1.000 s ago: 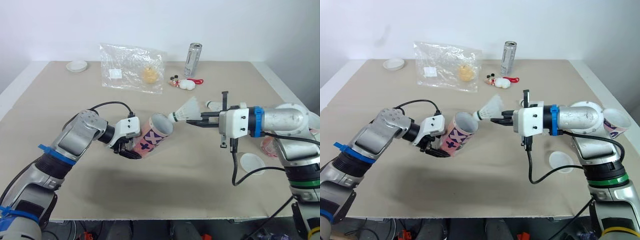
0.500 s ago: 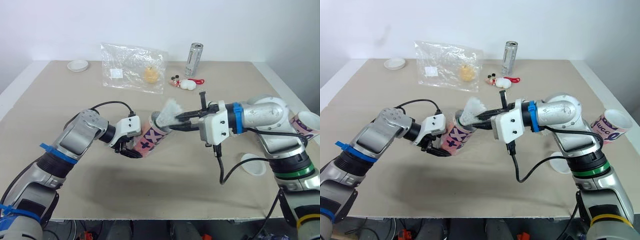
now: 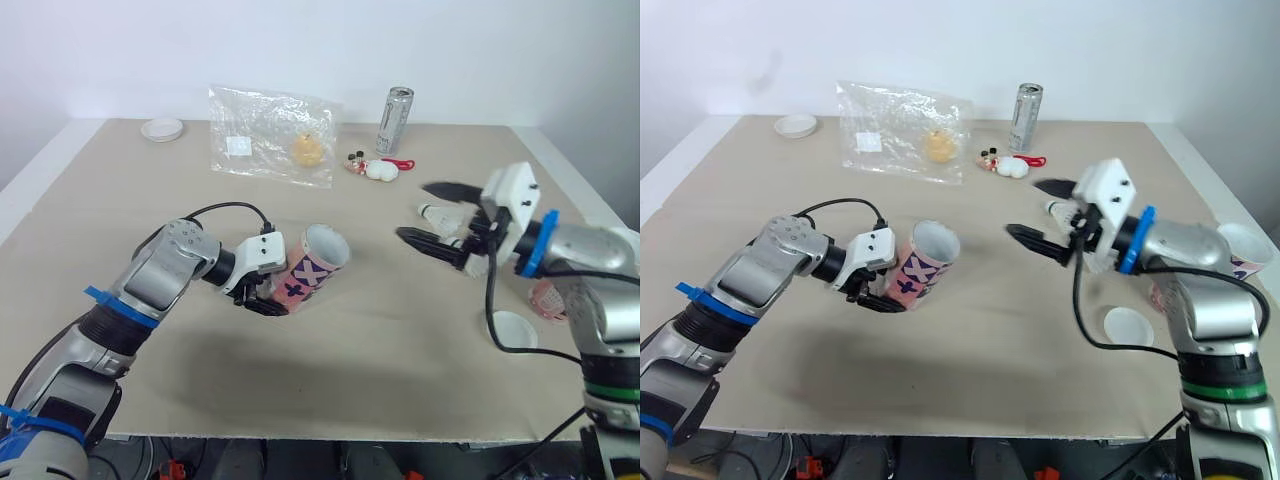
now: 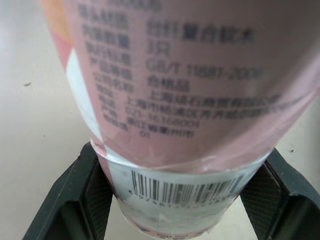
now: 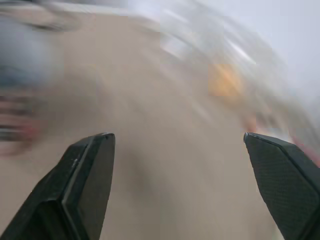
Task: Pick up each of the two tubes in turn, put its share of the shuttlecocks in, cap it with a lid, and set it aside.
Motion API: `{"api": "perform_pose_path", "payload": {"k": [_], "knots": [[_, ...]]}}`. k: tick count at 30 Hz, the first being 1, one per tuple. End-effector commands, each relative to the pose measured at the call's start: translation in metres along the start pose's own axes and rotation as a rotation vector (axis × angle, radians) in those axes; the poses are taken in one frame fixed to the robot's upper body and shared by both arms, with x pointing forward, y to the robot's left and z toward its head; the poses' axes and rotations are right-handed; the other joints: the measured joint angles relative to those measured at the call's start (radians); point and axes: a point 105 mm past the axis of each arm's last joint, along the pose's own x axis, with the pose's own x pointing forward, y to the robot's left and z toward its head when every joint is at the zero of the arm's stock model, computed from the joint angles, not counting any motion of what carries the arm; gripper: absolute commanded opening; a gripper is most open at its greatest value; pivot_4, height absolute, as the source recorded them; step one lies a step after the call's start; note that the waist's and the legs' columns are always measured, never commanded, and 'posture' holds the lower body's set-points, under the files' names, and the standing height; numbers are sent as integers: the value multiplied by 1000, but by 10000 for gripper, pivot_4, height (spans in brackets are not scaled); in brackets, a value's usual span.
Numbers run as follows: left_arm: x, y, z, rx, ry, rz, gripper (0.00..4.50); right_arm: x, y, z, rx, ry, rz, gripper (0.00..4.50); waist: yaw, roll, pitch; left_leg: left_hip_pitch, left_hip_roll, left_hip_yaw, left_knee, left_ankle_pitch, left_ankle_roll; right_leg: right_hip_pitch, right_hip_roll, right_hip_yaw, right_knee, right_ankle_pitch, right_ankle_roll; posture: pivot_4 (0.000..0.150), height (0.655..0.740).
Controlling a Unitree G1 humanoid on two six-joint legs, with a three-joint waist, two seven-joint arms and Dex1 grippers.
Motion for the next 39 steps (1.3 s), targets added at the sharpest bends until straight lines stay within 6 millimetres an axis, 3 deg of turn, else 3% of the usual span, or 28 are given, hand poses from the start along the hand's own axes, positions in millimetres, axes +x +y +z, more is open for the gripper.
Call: {"api": "perform_pose_path", "payload": {"k": [1, 4, 8, 12, 28, 32, 36, 39], "knots": [[3, 2, -7, -8, 32, 26, 30225, -19, -7, 0, 95, -7, -106, 44140, 0, 1, 0, 0, 0, 0, -1, 1, 1, 0, 0, 0, 0, 0, 0, 1500, 7400], [3, 1, -8, -9, 32, 25, 30225, -34, 0, -23, 131, 74, -111, 44140, 1, 1, 0, 0, 0, -1, -1, 1, 1, 0, 0, -1, 0, 0, 0, 1500, 7400], [3, 1, -8, -8, 33, 25, 30225, -47, -10, -29, 183, 76, -193, 44140, -4, 1, 0, 0, -1, 1, 0, 1, 1, 0, -1, 1, -1, 1, 1, 1500, 7400], [4, 1, -7, -8, 31, 25, 30225, -55, -16, -47, 199, 140, -222, 44140, -4, 1, 0, 0, -1, 0, 0, 1, 2, 0, 0, 1, -1, 1, 1, 1500, 7400], [5, 0, -7, -12, 28, 29, 30225, -23, -39, -84, 215, 155, -235, 44140, -4, 1, 0, 0, -2, 0, 0, 1, 2, 1, -1, 1, -2, 1, 2, 1500, 7400], [3, 2, -7, -18, 28, 41, 30225, -19, -43, -88, 212, 151, -234, 32862, -4, 1, 0, 0, -2, 0, 0, 1, 2, 1, -1, 1, -2, 1, 2, 1500, 7400], [2, 3, -8, -21, 30, 46, 30225, -18, -44, -87, 204, 146, -233, 12182, -4, 1, 0, 0, -2, 0, 0, 1, 2, 1, 0, 1, -2, 1, 2, 1500, 7400], [2, 3, -9, -24, 31, 47, 30225, -17, -42, -86, 201, 141, -229, 1009, -4, 1, 0, 0, -2, 0, 0, 1, 2, 1, -1, 1, -2, 1, 2, 1500, 7400]]}}
